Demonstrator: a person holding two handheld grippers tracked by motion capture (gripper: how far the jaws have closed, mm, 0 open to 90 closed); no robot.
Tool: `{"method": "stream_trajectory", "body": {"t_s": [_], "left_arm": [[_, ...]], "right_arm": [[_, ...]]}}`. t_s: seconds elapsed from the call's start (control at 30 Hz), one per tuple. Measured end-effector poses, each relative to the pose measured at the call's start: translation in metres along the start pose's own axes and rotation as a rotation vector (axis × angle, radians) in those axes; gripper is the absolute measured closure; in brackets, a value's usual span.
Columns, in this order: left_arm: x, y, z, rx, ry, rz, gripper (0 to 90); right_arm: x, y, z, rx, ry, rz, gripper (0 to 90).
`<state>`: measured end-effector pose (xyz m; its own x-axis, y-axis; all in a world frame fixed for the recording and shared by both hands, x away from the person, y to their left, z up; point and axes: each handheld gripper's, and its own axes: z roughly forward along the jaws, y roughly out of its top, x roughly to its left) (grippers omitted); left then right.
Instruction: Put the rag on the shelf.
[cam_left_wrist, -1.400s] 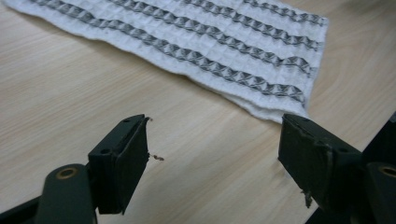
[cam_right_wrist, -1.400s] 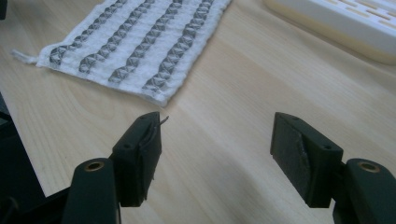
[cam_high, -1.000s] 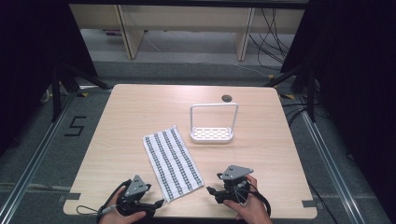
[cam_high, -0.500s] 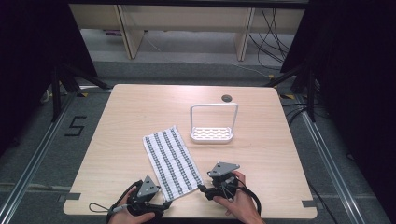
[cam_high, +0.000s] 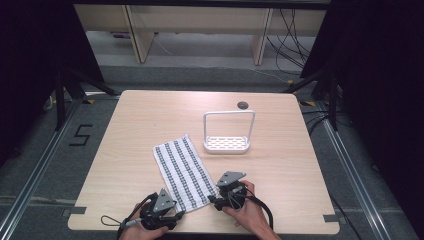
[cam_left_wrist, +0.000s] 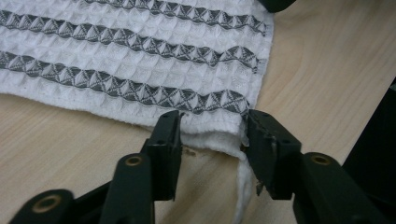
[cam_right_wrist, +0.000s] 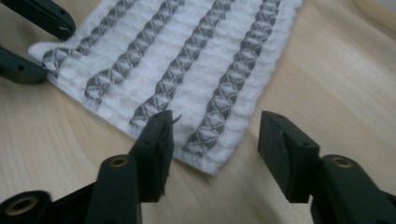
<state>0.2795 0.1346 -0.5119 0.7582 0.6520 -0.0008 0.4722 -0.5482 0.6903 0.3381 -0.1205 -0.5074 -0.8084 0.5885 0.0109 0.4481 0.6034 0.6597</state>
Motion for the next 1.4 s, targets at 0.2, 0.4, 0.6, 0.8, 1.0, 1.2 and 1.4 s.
{"method": "stream_trajectory", "body": {"t_s": [0.2, 0.4, 0.6, 0.8, 1.0, 1.2, 1.4], "left_arm": [[0.000, 0.002, 0.000, -0.002, -0.012, 0.057, 68.3], [-0.001, 0.005, 0.003, -0.009, -0.014, 0.078, 83.3], [0.002, 0.009, -0.005, -0.055, -0.034, 0.097, 86.4], [0.003, 0.023, -0.025, -0.121, -0.021, 0.118, 86.6], [0.004, 0.048, -0.048, -0.162, -0.039, 0.143, 86.5], [0.004, 0.079, -0.075, -0.193, -0.069, 0.178, 86.5], [0.014, 0.116, -0.096, -0.242, -0.115, 0.160, 86.4]], "right_arm": [[0.000, -0.003, -0.001, -0.010, -0.011, 0.028, 62.1], [-0.002, -0.003, -0.001, -0.025, 0.026, 0.073, 82.3], [-0.001, 0.000, -0.004, -0.071, 0.006, 0.021, 86.3], [-0.003, 0.016, -0.028, -0.134, 0.012, 0.020, 86.7], [-0.005, 0.036, -0.054, -0.222, 0.011, -0.007, 86.8], [-0.007, 0.053, -0.084, -0.287, -0.006, -0.019, 86.8], [-0.014, 0.075, -0.120, -0.358, -0.023, -0.018, 86.9]]}}
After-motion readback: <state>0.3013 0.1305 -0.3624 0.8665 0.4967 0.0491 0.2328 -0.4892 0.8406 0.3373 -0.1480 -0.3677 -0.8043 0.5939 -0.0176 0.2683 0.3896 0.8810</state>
